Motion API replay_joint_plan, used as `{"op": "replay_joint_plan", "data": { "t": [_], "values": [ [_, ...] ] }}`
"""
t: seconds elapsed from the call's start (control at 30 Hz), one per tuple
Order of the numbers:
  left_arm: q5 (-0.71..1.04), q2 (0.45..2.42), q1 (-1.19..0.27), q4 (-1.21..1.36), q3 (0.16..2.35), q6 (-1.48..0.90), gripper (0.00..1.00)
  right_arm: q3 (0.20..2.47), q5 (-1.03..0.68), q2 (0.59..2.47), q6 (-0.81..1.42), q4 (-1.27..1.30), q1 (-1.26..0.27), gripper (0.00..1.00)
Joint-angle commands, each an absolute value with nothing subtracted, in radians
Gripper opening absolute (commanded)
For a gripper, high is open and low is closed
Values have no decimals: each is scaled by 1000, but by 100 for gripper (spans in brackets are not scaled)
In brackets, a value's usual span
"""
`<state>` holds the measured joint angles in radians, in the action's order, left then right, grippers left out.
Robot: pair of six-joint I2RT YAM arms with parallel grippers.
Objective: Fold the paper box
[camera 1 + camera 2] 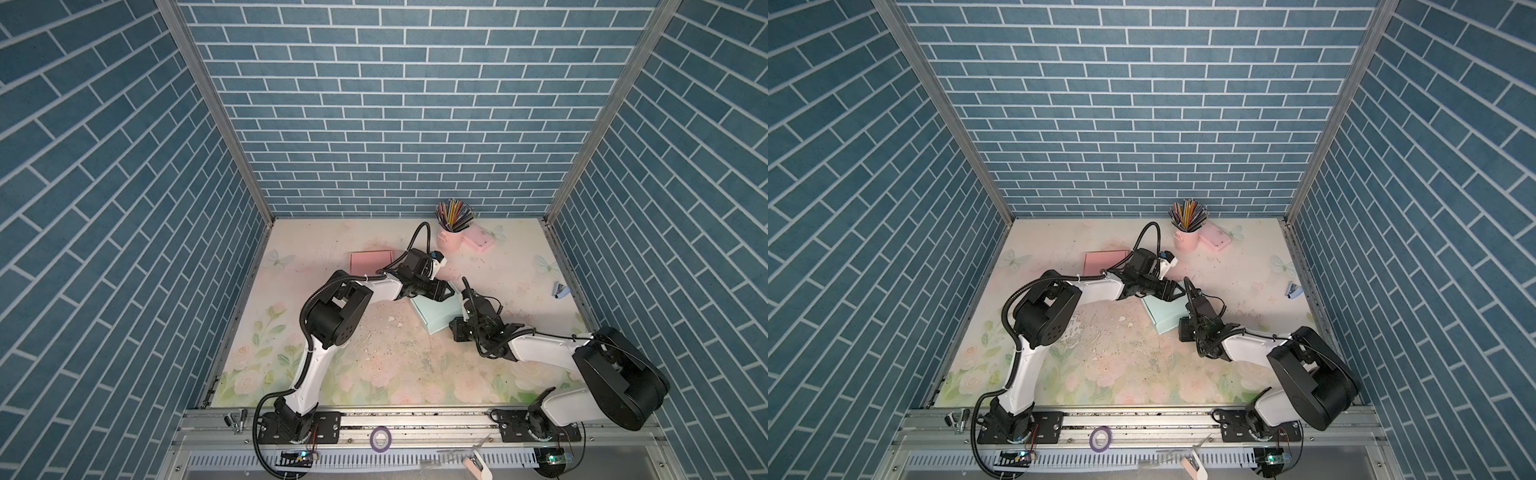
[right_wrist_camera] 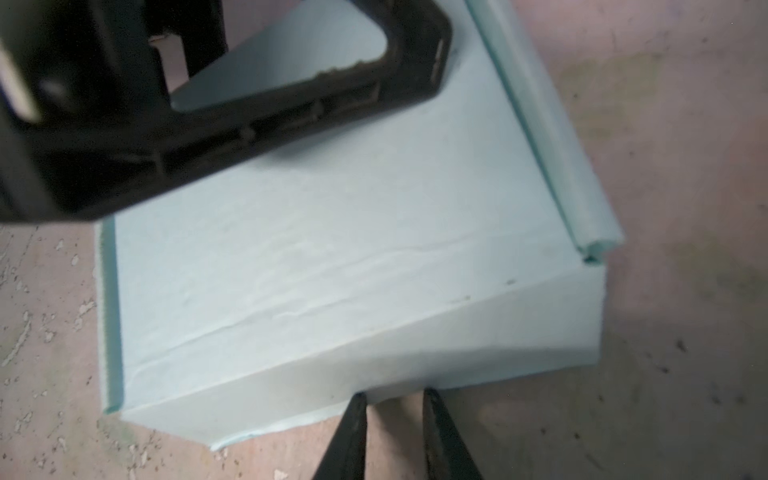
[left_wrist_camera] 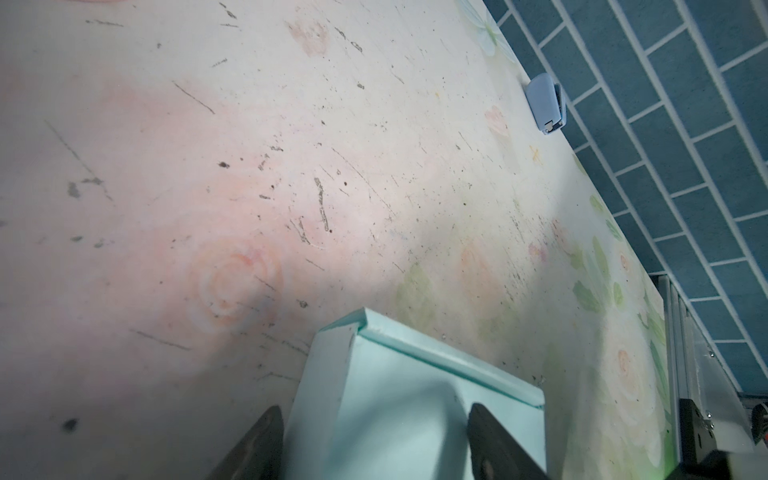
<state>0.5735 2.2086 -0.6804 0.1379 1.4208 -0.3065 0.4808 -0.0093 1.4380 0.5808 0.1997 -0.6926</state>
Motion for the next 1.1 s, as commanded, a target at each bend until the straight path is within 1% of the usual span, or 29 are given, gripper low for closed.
{"op": "replay_joint_plan", "data": {
  "t": [0.0,0.3,0.6,0.83,1.07],
  "values": [
    [640,2188,-729,101,1364,-349,69,526,-5,1481,629,256,-721,25],
    [626,2145,-753,180,1269,-404,69,562,-8,1501,631,257,-736,25],
    [627,2133,-762,241,1230,-454,69,575,2,1506,634,254,-767,25],
    [608,2089,-769,295,1147,-491,69,544,42,1462,635,249,-767,25],
    [606,2083,-791,308,1141,-506,69,555,17,1480,639,267,-774,25]
  ]
}}
